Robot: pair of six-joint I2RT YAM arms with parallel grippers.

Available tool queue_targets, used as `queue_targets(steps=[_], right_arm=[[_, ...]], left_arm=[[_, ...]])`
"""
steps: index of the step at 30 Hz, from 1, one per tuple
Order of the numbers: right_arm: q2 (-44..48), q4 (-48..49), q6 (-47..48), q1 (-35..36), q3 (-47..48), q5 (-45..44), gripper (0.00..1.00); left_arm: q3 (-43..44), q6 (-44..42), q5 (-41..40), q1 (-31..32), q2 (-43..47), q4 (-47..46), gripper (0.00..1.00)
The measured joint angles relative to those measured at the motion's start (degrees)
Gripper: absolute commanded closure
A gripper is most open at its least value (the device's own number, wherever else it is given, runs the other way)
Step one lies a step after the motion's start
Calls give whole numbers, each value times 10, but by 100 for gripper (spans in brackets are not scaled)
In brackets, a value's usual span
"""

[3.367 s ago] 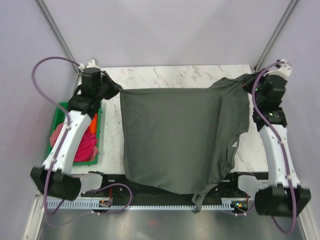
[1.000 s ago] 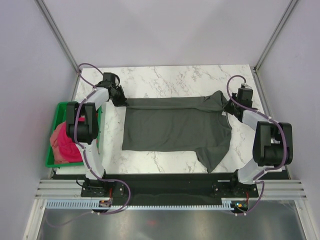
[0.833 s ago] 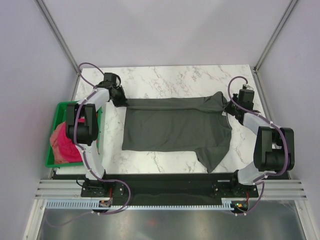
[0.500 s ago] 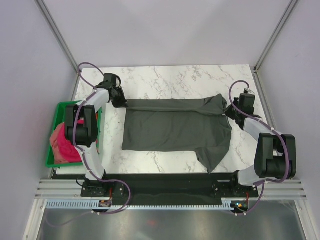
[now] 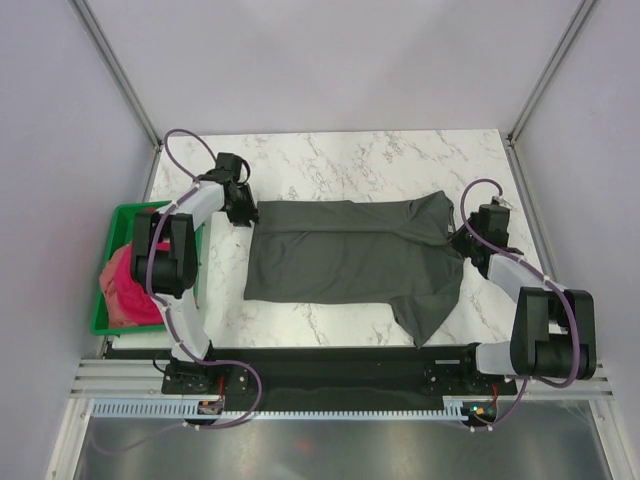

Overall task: Fold and stack the t-shirts
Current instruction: Fold the tshirt

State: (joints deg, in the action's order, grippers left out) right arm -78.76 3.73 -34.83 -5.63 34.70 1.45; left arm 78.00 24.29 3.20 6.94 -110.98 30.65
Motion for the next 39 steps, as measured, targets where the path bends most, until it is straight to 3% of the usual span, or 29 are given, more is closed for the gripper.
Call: queue_targets(steps=[5, 10, 15, 21, 28, 39], right_arm=[[34, -89, -2, 0, 28, -18, 71], [69, -132, -1, 0, 45, -18, 64], [69, -129, 10, 0, 47, -4, 59], [-26, -133, 18, 10, 97, 28, 55], [-27, -124, -28, 17, 93, -26, 54], [-187, -70, 77, 1, 240, 26, 54]], left_arm=[[0, -2, -24, 0, 47, 30, 53], [11, -2, -20, 3, 103, 40, 53], [38, 1, 33, 13, 86, 37, 55], [57, 13, 69, 19, -1, 37, 56], [61, 27, 69, 18, -61, 42, 58], [145, 29, 79, 18, -76, 46, 59]])
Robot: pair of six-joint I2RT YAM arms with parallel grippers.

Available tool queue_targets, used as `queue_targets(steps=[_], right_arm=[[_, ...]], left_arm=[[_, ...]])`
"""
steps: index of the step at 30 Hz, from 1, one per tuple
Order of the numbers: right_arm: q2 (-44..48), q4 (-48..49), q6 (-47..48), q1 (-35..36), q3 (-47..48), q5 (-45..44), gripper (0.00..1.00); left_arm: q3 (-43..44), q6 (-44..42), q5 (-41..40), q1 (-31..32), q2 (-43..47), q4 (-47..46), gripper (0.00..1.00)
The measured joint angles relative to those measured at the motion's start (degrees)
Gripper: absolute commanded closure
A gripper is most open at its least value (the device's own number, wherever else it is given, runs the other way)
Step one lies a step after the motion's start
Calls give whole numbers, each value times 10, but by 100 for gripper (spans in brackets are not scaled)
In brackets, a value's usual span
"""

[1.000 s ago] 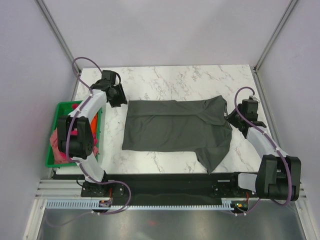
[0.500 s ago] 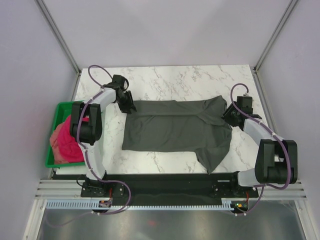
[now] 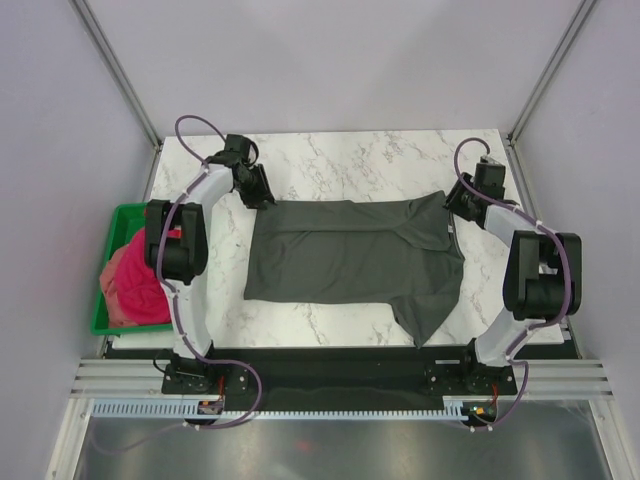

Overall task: Fold and stack the t-shirts
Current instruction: Fold the tshirt

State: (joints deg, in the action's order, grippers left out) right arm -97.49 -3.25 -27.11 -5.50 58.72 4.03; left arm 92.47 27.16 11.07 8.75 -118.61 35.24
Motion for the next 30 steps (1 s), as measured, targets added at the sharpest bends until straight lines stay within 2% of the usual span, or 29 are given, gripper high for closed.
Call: queue_targets(steps=[9, 19, 21, 22, 24, 25, 26, 30], right_arm=[[-90, 2, 67, -20, 87, 59, 56], [-137, -4, 93, -39, 116, 88, 60], [-143, -4, 94, -39, 116, 94, 64], [-145, -4, 94, -39, 116, 96, 73], [-149, -3, 96, -39, 116, 98, 85], [-150, -3, 97, -39, 116, 99, 95], [-150, -3, 99, -39, 116, 99, 100], [-146, -1, 94, -40, 114, 83, 100]], left_arm=[[60, 0, 22, 0, -89, -5, 59], [74, -1, 19, -2, -96, -7, 59], [74, -1, 19, -2, -96, -7, 59], [74, -1, 18, -2, -96, -7, 59], [74, -1, 17, -2, -96, -7, 59], [74, -1, 16, -2, -96, -7, 59], [74, -1, 15, -2, -96, -7, 58], [73, -1, 10, -1, -96, -7, 58]])
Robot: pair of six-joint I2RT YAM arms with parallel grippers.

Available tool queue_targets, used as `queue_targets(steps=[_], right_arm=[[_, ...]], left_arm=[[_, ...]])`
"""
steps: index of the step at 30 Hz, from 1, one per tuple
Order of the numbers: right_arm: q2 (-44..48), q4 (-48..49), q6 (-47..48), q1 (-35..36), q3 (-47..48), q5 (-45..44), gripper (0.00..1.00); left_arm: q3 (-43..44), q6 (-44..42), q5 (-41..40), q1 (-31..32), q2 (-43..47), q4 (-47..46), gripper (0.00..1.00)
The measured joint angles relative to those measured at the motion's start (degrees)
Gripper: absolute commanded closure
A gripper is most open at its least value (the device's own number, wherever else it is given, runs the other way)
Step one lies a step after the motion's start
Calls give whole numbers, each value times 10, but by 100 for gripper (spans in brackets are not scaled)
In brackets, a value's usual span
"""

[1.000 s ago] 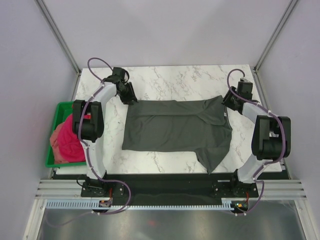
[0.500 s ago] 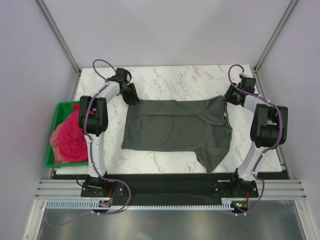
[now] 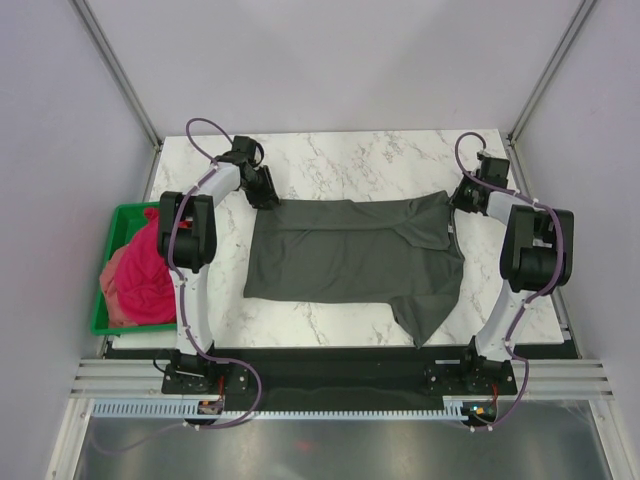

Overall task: Fold and stack the t-shirts
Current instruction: Fold the tshirt

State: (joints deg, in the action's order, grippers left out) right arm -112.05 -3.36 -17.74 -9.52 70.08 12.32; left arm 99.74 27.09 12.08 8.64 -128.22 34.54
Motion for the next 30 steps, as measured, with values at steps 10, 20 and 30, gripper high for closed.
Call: queue_targets(steps=[10, 20, 30], right_arm=[[127, 60, -56, 0, -128, -80, 100], [126, 63, -100, 0, -155, -106, 91], [190, -61, -166, 0, -116, -159, 63]], left_arm=[[-11, 1, -6, 1, 7, -11, 58], [-14, 5, -3, 1, 10, -14, 54], [-22, 5, 7, 1, 47, 2, 50]])
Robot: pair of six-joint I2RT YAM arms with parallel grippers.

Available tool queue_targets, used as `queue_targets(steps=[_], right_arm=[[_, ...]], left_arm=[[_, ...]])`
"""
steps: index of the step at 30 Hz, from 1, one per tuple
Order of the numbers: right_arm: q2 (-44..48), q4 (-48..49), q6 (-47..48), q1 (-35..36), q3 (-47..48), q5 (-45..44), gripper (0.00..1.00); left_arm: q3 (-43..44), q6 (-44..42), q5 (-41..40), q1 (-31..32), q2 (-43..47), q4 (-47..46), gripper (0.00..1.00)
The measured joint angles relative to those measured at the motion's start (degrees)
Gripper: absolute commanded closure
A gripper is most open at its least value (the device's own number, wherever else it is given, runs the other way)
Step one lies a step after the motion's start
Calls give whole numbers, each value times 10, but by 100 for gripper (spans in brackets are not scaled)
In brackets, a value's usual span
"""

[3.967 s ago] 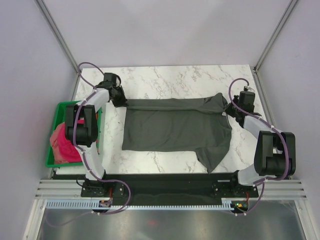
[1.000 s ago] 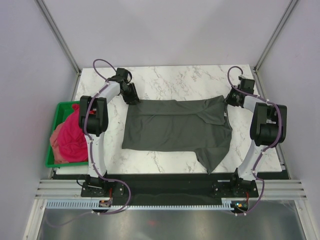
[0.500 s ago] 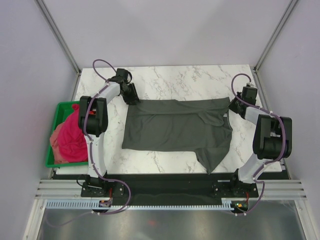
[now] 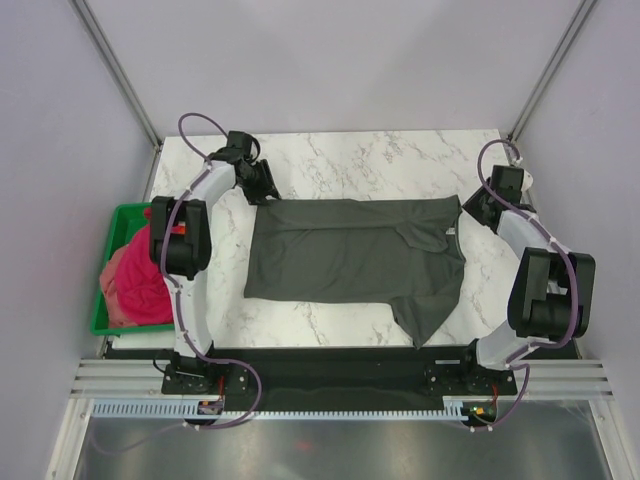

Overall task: Fold and stack the t-shirts
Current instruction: Fold the tshirt

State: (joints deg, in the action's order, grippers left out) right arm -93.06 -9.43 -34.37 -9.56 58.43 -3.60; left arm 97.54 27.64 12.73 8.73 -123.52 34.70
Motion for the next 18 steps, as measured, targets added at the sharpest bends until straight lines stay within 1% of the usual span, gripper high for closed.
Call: queue_targets(steps=[3, 5, 8, 11, 13, 16, 17, 18], right_arm=[[18, 14, 8, -1, -7, 12, 58], [5, 28, 23, -5, -1, 39, 55], [-49, 32, 42, -16, 39, 80, 53], [-125, 31, 59, -28, 103, 115, 55], [-158, 29, 72, -31, 128, 128, 56], [-183, 26, 89, -35, 140, 137, 63], [-187, 25, 93, -34, 140, 139, 67], [-191, 26, 96, -34, 139, 139, 76]], left_arm=[[-2, 0, 8, 0, 19, 0, 50], [-2, 2, 12, 0, 23, -1, 50], [-2, 4, 16, 0, 19, 0, 50], [1, 5, 23, 0, 5, -1, 50], [3, 5, 24, 0, -7, 0, 50], [3, 5, 21, 0, -28, 0, 50], [3, 5, 21, 0, -34, 0, 50], [6, 7, 24, -1, -36, 0, 50]])
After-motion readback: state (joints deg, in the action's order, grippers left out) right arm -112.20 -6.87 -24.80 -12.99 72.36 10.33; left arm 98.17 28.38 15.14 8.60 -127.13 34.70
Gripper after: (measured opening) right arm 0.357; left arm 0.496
